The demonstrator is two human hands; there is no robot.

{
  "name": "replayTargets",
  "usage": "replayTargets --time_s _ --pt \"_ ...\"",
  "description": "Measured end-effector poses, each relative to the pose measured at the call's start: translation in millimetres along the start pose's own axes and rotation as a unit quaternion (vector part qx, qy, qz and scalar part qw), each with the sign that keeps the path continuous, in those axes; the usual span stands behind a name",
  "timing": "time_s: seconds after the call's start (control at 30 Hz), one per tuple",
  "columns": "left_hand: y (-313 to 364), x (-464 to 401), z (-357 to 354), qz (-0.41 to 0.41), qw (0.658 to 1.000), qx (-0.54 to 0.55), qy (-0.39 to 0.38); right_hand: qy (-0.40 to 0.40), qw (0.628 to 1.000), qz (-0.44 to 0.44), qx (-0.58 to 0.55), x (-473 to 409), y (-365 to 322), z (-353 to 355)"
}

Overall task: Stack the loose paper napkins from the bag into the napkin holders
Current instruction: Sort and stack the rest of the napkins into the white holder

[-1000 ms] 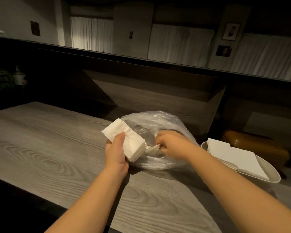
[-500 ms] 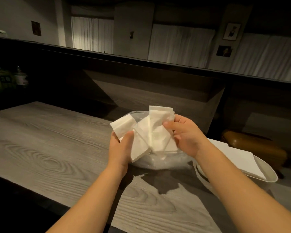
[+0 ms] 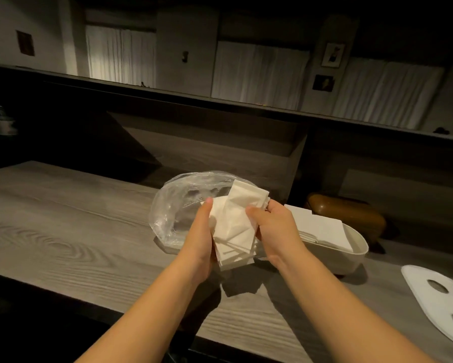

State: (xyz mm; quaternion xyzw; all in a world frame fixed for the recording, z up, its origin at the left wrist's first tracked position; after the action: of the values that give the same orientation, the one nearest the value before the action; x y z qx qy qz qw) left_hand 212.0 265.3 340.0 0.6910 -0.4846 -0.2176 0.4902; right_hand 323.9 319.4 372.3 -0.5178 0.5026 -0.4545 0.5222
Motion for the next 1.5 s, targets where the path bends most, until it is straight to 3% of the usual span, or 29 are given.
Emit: replayTargets --time_s 0.17,0.27,0.37,0.43,0.63,0.8,0.87,1.0,1.07,1.13,1.23,1.33,1.43,1.5 --pt "-6 11 -10 -0.028 0.997 -0.066 0.013 0.02 0.998 0.05 0.045 8 -8 26" --pt "-3 18 -17 -0.03 0.995 -0.094 0.005 -0.018 0.997 0.059 0.054 13 -17 37" --pt "-9 24 -28 -0.027 0.997 -0.068 0.004 -0.036 0.979 0.094 0.177 15 -9 33" --pt "-16 25 -36 -0.007 1.0 -0.02 -0.005 -0.029 0.974 0.103 0.201 17 -3 28" --pt "-29 27 -42 0.014 0.999 -0.035 -0.022 -0.06 0.987 0.032 0.147 21 -2 37" --pt "-33 36 -44 0.072 0.986 0.151 -0.019 -0.1 0.988 -0.039 0.111 32 17 71" --pt "-42 40 -46 0.079 0.979 0.186 -0.034 -0.093 0.993 -0.068 0.034 37 33 79" --pt "-49 34 -35 -0.012 0.995 0.08 -0.054 -0.031 0.996 -0.049 -0.062 31 42 102" --pt "-44 27 -22 -0.075 0.992 -0.048 -0.094 -0.056 0.998 -0.008 -0.019 28 42 119" --pt "-42 21 -10 -0.123 0.96 -0.195 -0.159 -0.082 0.992 0.04 0.088 28 47 132" --pt "-49 20 -2 -0.176 0.885 -0.362 -0.235 -0.11 0.972 0.062 0.198 29 61 143" --pt "-53 22 -3 -0.194 0.846 -0.398 -0.297 -0.134 0.966 0.073 0.211 29 68 147" --pt "-56 23 -7 -0.21 0.841 -0.375 -0.327 -0.16 0.956 0.102 0.224 32 67 143" --pt "-58 22 -8 -0.227 0.842 -0.384 -0.305 -0.149 0.96 0.103 0.213 30 69 145"
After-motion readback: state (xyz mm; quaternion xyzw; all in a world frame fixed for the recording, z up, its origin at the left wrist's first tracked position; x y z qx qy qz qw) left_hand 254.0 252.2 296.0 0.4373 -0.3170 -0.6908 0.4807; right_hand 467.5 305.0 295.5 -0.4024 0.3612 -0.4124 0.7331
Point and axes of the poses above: each hand's wrist, its own x-axis away from the middle knuckle, its own z-axis out of the back of the hand, y = z × x, the point moved 1 cm from there along -x, towards the middle knuckle, and after that the axes turned 9 degrees about y, right-handed, at the moved point
